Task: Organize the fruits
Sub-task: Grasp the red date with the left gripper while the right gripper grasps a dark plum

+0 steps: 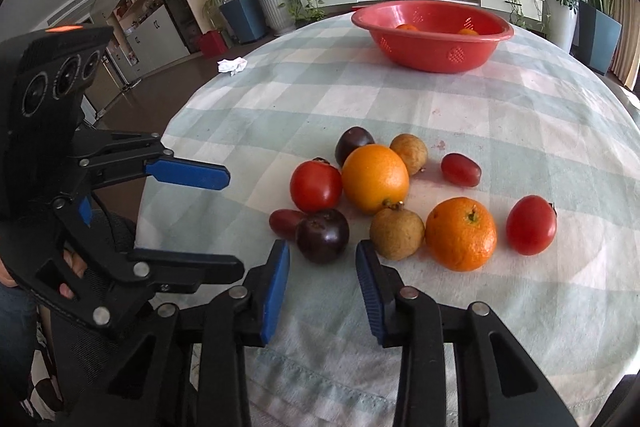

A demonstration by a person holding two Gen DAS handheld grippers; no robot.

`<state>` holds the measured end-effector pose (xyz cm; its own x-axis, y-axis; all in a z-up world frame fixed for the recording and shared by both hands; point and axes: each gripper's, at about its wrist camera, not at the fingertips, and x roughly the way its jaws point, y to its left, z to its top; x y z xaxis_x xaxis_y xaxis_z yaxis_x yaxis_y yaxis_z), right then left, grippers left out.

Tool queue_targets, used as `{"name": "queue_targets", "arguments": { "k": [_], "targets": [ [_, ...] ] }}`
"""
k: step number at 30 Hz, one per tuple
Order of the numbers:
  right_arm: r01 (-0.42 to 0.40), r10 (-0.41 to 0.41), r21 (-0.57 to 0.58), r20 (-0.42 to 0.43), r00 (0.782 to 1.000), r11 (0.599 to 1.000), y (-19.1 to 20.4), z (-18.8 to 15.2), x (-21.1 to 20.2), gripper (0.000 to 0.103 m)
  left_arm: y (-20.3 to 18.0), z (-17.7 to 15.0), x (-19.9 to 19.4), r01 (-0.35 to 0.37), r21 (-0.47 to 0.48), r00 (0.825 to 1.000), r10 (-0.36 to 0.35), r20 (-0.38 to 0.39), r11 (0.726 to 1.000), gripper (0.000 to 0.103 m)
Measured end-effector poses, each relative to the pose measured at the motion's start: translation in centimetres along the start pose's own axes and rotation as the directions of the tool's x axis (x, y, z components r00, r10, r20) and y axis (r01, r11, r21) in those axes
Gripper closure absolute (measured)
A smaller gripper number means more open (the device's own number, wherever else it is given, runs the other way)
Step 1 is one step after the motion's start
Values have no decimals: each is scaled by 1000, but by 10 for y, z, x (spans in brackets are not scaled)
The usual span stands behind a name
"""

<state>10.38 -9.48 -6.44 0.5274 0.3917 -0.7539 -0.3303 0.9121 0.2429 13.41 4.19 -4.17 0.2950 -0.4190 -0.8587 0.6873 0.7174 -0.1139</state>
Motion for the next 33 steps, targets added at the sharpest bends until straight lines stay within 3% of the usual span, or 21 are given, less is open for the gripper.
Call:
{"name": "queue_targets", "arguments": {
  "k": [7, 10, 17, 18, 20, 25, 33],
  "targets": [
    [4, -4, -57, -5, 1000, 998, 5, 5, 8, 66, 3, 4, 8, 31, 3, 999, -31, -25, 1000, 30],
    [-3, 2, -50, -7, 1000, 999, 1, 4, 5, 73, 0, 5, 9, 34, 10, 999, -33, -25, 999, 30],
    [-11, 12, -17, 3, 1000, 1000, -9, -5, -16, 74, -7, 12, 18, 36, 6, 999, -36, -15, 999, 32],
    [-13, 13, -13, 6, 1000, 1000, -10, -7, -20, 74, -8, 13, 21, 38, 1, 999, -38, -14, 999, 34],
    [-13, 13, 2, 9, 1000, 1000, -15, -10, -27, 74, -11, 15, 26, 41, -2, 999, -41, -15, 999, 48],
    [-27, 27, 34, 11, 1000, 999, -23, -16, -38, 74, -11, 19, 30, 32, -28, 999, -32, 3, 999, 67],
    [-42, 41, 32, 17, 999, 999, -21, -18, -38, 74, -18, 20, 34, -17, 6, 1000, 17, -11, 1000, 76]
  ]
}}
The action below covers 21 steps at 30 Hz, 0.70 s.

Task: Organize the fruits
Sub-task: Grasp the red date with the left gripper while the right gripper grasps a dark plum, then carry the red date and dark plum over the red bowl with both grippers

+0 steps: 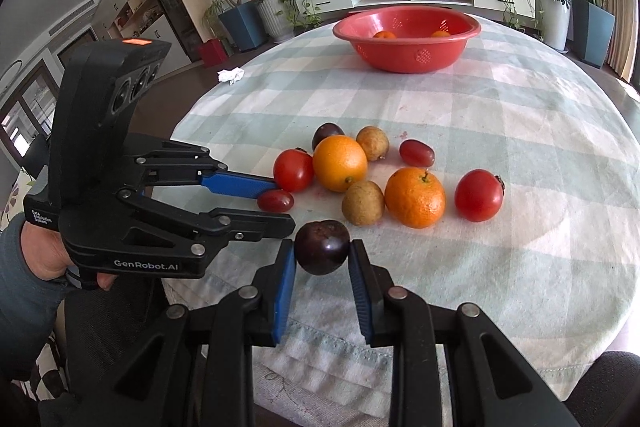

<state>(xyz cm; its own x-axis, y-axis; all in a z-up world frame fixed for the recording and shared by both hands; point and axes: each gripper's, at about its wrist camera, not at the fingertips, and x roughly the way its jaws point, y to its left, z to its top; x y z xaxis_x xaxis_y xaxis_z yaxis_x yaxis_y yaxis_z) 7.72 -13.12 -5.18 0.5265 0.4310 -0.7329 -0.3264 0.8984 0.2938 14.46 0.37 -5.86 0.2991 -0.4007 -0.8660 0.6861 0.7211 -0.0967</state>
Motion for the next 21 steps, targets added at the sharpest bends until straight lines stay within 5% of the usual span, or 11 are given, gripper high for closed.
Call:
{"name": "queue_targets", "arguments": {
  "k": [5, 21],
  "targets": [
    [4, -4, 7, 5, 1000, 1000, -1, 0, 0, 74, 1, -2, -1, -23, -1, 1000, 23, 9, 1000, 85],
    [-12, 12, 0, 30, 999, 1000, 4, 3, -9, 74, 2, -16, -22, 1, -64, 998, 3, 65, 998, 85]
  ]
}}
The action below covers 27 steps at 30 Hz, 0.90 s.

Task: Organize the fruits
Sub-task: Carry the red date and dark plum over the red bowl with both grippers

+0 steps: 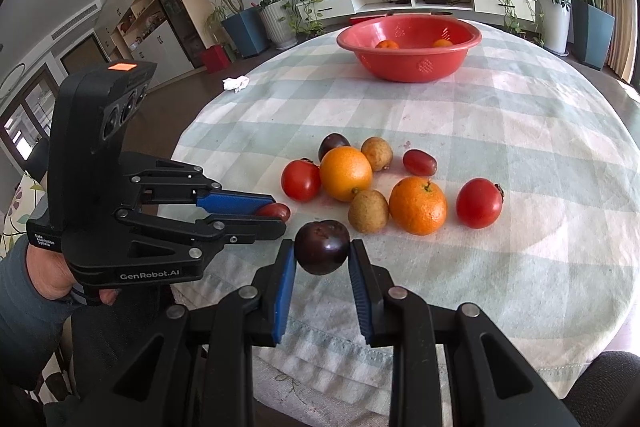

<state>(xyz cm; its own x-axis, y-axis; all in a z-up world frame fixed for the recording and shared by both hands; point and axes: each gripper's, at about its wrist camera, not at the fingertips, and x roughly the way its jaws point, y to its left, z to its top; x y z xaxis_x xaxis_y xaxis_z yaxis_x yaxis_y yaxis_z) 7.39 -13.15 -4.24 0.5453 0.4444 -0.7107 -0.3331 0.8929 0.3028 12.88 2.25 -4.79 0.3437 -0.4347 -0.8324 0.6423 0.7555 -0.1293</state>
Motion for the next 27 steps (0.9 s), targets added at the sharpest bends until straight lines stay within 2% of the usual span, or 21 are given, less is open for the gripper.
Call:
{"name": "queue_targets", "arguments": {
  "k": [7, 10, 13, 20, 23, 27],
  "targets": [
    [-1, 1, 19, 26, 1000, 1000, -9, 7, -11, 74, 15, 10, -28, 31, -57, 996, -26, 80, 998, 85],
    [7, -9, 39, 50, 999, 999, -21, 17, -20, 74, 28, 25, -41, 30, -76, 992, -21, 122, 997, 85],
    [53, -56, 48, 81, 995, 997, -39, 32, -31, 74, 42, 49, -53, 8, -84, 986, 6, 165, 996, 85],
    [154, -161, 50, 181, 970, 987, -85, 101, -57, 74, 81, 124, -61, -31, -126, 966, 62, 252, 992, 85],
    [162, -167, 42, 189, 968, 986, -100, 138, -49, 74, 89, 161, -51, -46, -125, 962, 78, 262, 991, 85],
    [116, -123, 54, 153, 981, 992, -114, 178, -18, 74, 87, 201, -17, -68, -86, 972, 86, 219, 994, 85]
  ]
}}
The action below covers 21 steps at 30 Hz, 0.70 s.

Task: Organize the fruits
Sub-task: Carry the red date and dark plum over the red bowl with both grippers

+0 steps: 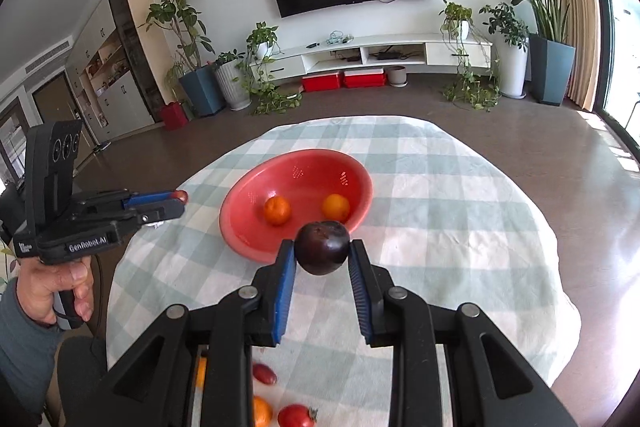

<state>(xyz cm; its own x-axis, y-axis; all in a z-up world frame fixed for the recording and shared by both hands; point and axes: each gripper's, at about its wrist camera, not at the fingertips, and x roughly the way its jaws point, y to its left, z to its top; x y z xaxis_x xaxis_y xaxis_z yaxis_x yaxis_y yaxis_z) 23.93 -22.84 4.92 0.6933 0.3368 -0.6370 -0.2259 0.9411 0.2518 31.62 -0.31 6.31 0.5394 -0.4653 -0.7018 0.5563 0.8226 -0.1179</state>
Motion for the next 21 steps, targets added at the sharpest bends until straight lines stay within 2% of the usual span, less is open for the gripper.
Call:
{"name": "queue_targets", "arguments": {
  "k": [5, 11, 21],
  "targets": [
    [-15, 12, -43, -76, 997, 999, 9, 21, 54, 74, -9, 13, 49, -22, 54, 998, 26, -63, 998, 85],
    [7, -30, -139, -164, 986, 990, 19, 25, 100, 74, -15, 3, 83, -31, 88, 993, 41, -114, 996, 85],
    [52, -106, -219, -244, 964, 974, 17, 12, 137, 74, -11, -15, 112, -36, 105, 986, 53, -156, 994, 85]
  ]
}}
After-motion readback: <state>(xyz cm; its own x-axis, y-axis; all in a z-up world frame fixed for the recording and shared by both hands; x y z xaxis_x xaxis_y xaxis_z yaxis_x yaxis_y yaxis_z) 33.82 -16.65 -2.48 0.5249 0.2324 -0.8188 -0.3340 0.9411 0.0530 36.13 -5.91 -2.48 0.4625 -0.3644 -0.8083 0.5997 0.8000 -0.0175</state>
